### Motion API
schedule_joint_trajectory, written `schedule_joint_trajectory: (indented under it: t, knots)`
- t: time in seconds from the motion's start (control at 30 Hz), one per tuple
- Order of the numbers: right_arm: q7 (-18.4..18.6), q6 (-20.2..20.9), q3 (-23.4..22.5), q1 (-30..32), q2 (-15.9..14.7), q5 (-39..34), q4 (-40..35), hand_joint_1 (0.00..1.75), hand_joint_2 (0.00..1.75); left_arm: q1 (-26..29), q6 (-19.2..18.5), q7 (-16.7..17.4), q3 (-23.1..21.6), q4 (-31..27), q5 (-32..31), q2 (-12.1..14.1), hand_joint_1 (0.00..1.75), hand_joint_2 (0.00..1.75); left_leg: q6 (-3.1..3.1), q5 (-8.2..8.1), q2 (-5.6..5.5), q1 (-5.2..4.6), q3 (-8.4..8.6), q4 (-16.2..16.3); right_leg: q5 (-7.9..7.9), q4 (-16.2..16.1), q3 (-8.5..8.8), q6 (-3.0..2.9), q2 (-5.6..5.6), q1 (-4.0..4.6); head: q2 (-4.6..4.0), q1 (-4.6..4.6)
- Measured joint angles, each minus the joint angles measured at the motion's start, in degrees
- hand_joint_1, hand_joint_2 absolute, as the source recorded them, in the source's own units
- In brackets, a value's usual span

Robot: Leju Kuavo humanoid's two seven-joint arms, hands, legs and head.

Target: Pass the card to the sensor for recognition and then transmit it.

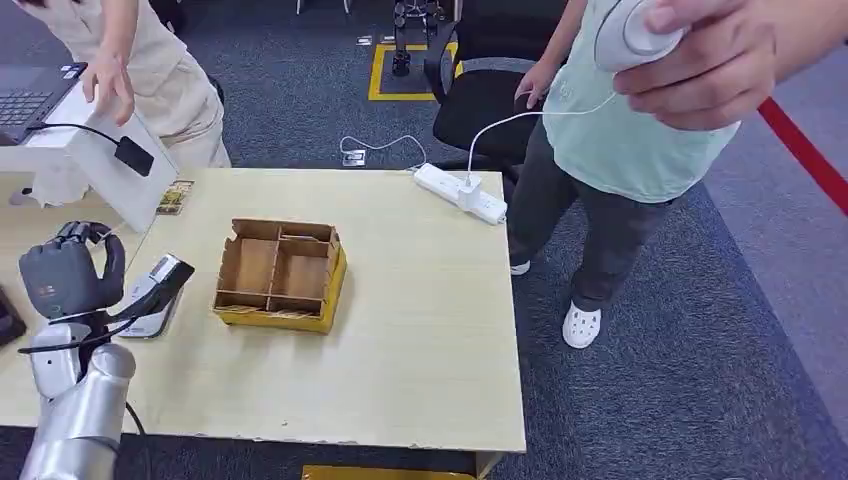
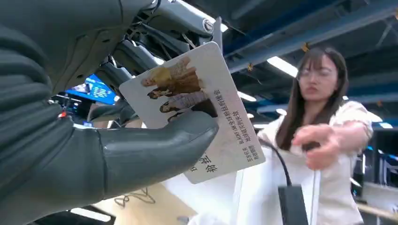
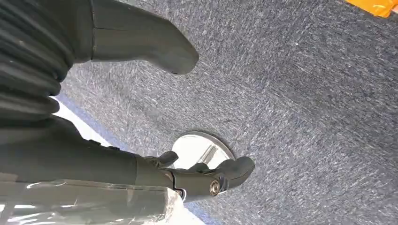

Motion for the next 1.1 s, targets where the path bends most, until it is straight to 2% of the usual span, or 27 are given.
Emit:
schedule_joint_trajectory:
  t: [0.13, 0.33, 0.43, 0.73, 1.0, 1.03, 1.1]
  knots:
    - [0.1, 0.0, 0.0, 0.0, 0.1, 0.4, 0.0, 0.00, 1.75, -1.0, 0.0, 0.1, 2.4, -0.7, -1.3, -1.0, 1.75, 1.75, 0.00, 0.00, -0.01, 0.01, 0.00, 0.0, 0.00, 0.0, -0.01, 0.00, 0.00, 0.00, 0.00, 0.00]
    - [0.6, 0.0, -0.1, 0.0, 0.1, 1.3, -0.1, 0.00, 1.75, -2.6, 0.0, -1.5, 8.2, -2.8, -10.1, -3.7, 1.75, 1.75, 0.00, 0.00, -0.03, 0.00, -0.03, 0.0, 0.00, 0.0, -0.03, 0.00, 0.00, 0.01, 0.00, 0.00]
    - [0.6, 0.0, -0.4, -0.1, 0.2, 1.6, -0.2, 0.00, 1.75, -4.9, 0.0, -2.3, 11.2, -2.9, -9.8, -5.3, 1.75, 1.75, 0.00, 0.00, -0.03, -0.01, -0.03, 0.0, 0.00, 0.0, -0.04, 0.00, -0.01, 0.00, 0.00, 0.00]
    - [0.6, 0.0, -0.9, -0.2, 1.1, 2.4, -0.2, 0.00, 1.75, -9.7, 0.0, -1.8, 12.6, -2.9, -12.2, -9.0, 1.75, 1.75, 0.01, 0.01, -0.02, -0.01, -0.04, 0.0, 0.02, 0.0, -0.04, 0.03, 0.00, 0.00, 0.00, 0.00]
    - [0.7, 0.1, -1.4, -0.2, 1.2, 2.5, -0.3, 0.00, 1.75, -11.2, 0.0, -0.8, 12.6, -2.9, -12.0, -10.1, 1.75, 1.75, 0.00, 0.00, -0.02, -0.01, -0.05, 0.0, 0.02, 0.0, -0.06, 0.03, 0.00, 0.00, 0.00, 0.00]
    - [0.7, 0.1, -1.5, -0.2, 1.2, 2.6, -0.3, 0.00, 1.75, -11.3, 0.0, -0.8, 12.6, -2.9, -12.0, -10.1, 0.00, 1.75, 0.00, 0.00, -0.02, -0.01, -0.05, 0.0, 0.02, 0.0, -0.06, 0.03, 0.01, 0.00, 0.00, 0.00]
    - [0.7, 0.1, -1.5, -0.2, 1.2, 2.6, -0.3, 0.00, 1.75, -11.4, 0.0, -0.8, 12.4, -2.6, -11.2, -10.2, 0.00, 1.75, 0.00, 0.00, -0.01, -0.01, -0.05, 0.0, 0.02, 0.0, -0.07, 0.03, 0.01, 0.00, 0.00, 0.00]
